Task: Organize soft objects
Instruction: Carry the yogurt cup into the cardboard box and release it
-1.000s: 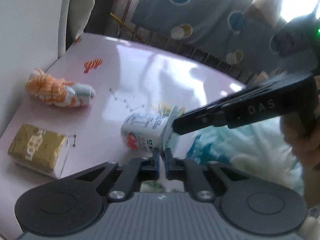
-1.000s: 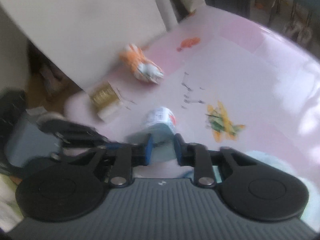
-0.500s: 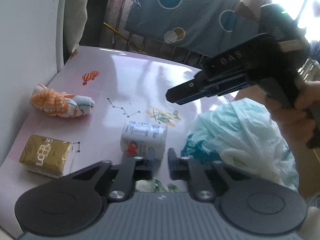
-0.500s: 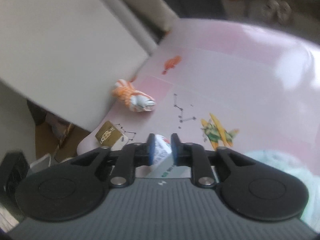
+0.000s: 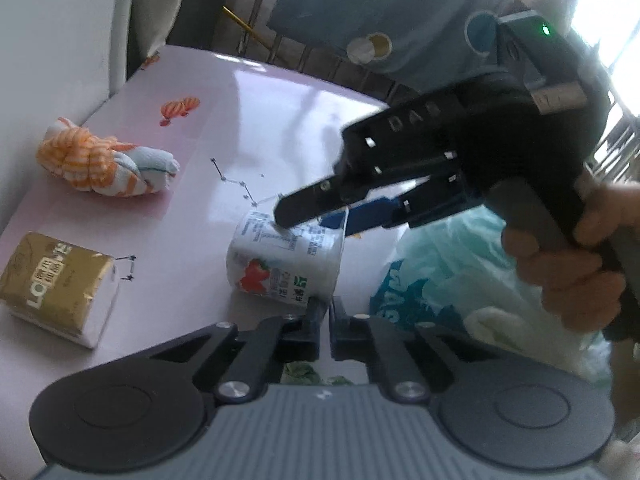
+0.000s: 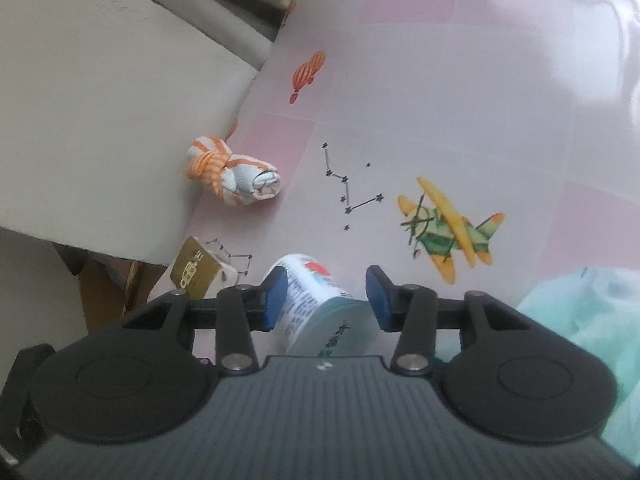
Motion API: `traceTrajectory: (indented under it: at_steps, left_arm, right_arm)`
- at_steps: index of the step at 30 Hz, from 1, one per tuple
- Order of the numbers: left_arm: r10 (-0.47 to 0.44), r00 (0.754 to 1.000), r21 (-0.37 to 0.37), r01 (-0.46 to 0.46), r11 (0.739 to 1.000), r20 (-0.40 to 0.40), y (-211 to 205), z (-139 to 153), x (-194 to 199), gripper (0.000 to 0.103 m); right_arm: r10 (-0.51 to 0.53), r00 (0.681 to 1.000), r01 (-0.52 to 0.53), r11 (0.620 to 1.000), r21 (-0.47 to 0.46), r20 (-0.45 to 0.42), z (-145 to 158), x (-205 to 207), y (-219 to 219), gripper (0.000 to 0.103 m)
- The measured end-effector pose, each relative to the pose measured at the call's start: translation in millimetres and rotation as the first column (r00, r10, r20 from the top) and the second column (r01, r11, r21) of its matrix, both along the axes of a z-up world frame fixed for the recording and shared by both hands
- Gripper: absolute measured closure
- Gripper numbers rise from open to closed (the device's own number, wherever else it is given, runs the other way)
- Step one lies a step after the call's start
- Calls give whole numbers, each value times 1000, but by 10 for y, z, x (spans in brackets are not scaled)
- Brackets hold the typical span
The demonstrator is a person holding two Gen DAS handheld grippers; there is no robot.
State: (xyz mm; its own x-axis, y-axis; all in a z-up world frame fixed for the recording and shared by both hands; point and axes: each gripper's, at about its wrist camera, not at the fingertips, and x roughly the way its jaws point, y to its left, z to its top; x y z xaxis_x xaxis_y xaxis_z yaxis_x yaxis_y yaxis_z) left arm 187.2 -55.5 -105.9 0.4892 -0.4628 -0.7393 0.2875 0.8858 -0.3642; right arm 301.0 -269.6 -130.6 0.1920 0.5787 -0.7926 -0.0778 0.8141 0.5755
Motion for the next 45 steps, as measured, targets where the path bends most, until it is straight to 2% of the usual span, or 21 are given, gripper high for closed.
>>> traceTrajectory:
  at_steps: [6,12,16,21,25,29,33,38,41,45]
  left_arm:
    - [60,998,-78,-62,995,-27,264,84,31,99]
    - [55,998,-93,-59,994,-39,263,186,-26,98]
    - [43,999,-95,-45,994,-13,252,387,-121,98]
    - [19,999,-91,-15,996,37,167,740,-246,98]
    - [-42,993,-85,51,995,110,-67,1085,-408,97]
    - [-127,976,-93,145,985,175,-414,1374,-578,97]
    - [-240,948,-116,267,957,208,-845,1591,-722,96]
    - [-407,895,-141,434,890,183,-1540,1724,-865,96]
    - [-498,854,-126,516,847,148,-1984,1722,-970,96]
    - [-580,812,-102,583,806,58,-2471,1580,-1061,96]
  right_arm:
    - [-8,1000,8,998,67,-4,158,-74,-52,58]
    - [-24,1000,24,999,28,11,295,-181,-20,59]
    - [-50,999,49,997,52,18,458,-251,-62,60]
    - [-81,994,76,994,84,67,822,-469,-188,60]
    - [-139,982,122,984,129,129,1193,-765,-472,60]
    - [-220,955,191,970,153,199,1591,-1156,-875,60]
    - [-309,915,279,949,149,260,1946,-1633,-1333,60]
    - [-443,844,420,897,139,301,2204,-2354,-1980,60]
    - [-526,801,506,850,147,285,2173,-2763,-2366,60]
    - [-616,759,595,787,161,211,1923,-3181,-2817,60]
